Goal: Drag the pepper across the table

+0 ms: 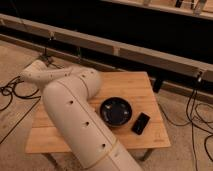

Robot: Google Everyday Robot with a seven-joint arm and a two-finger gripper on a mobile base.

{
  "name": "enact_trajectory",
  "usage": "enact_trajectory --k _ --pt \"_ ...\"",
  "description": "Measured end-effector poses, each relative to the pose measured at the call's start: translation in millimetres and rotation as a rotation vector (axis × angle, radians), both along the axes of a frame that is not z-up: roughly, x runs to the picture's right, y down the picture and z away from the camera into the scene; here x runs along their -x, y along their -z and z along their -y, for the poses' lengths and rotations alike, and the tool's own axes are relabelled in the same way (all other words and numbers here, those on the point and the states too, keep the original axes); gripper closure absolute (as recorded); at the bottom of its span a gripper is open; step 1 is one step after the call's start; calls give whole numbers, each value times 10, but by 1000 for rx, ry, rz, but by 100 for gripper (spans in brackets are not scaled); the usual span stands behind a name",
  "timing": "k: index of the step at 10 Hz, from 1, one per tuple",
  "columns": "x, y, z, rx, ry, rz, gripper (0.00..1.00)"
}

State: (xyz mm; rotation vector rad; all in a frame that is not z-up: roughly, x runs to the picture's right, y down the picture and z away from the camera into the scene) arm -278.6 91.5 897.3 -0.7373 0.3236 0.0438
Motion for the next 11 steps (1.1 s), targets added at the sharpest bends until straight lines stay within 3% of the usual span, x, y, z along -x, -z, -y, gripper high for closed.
enact_trajectory --k 9,11 --pt "179 -308 -21 -26 86 32 36" --pt "218 -341 5 -31 80 34 50"
